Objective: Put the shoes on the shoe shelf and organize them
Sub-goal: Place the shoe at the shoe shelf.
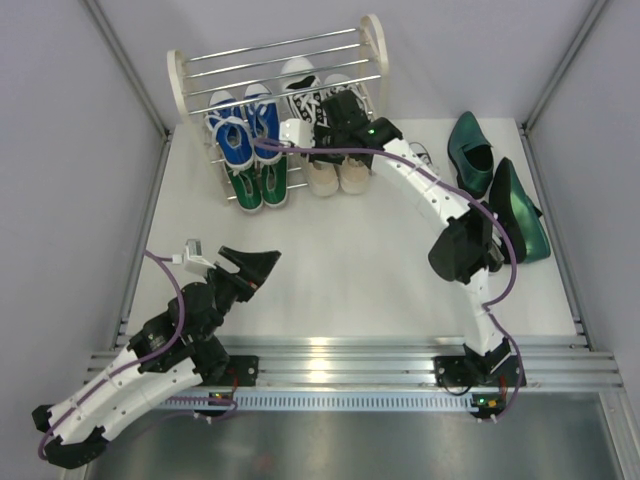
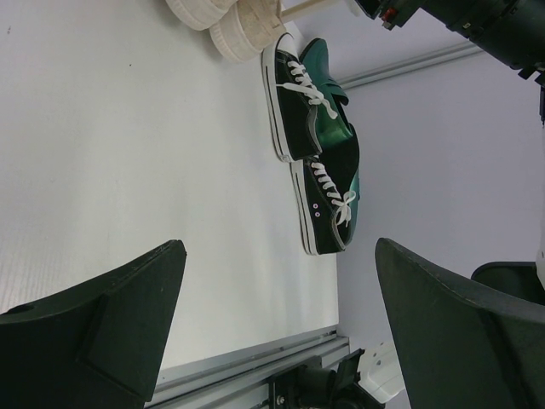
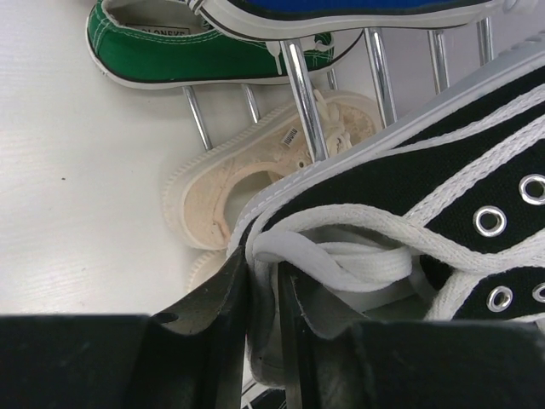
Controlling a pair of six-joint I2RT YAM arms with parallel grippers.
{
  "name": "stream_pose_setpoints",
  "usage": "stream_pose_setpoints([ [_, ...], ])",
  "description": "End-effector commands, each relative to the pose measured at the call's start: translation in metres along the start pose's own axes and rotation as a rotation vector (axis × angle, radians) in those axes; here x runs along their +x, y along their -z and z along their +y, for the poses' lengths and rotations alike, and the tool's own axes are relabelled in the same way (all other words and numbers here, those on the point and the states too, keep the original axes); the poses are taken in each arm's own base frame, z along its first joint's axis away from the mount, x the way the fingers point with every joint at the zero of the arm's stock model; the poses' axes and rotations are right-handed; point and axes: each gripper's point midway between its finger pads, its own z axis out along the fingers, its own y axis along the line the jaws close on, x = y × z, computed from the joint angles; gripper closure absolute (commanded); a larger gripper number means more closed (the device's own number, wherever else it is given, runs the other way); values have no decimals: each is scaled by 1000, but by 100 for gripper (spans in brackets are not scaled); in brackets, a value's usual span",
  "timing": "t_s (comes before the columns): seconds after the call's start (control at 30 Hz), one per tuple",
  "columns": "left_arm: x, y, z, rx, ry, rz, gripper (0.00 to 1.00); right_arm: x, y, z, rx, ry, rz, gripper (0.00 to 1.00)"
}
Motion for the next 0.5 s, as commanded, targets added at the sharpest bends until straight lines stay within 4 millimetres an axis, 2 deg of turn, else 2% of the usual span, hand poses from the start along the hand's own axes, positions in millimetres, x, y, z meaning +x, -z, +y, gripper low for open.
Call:
stream_pose_setpoints([
  [0.0,-1,0,-6,15,14,3,2,-33,34,-59,210,25,-110,81],
  [0.33,1,-1,-10,18,8,13,2,-32,41,-51,198,-3,-116,82],
  [0.47,2,-1,-12,20,8,19,2,-33,45,-54,213,-27,-125,83],
])
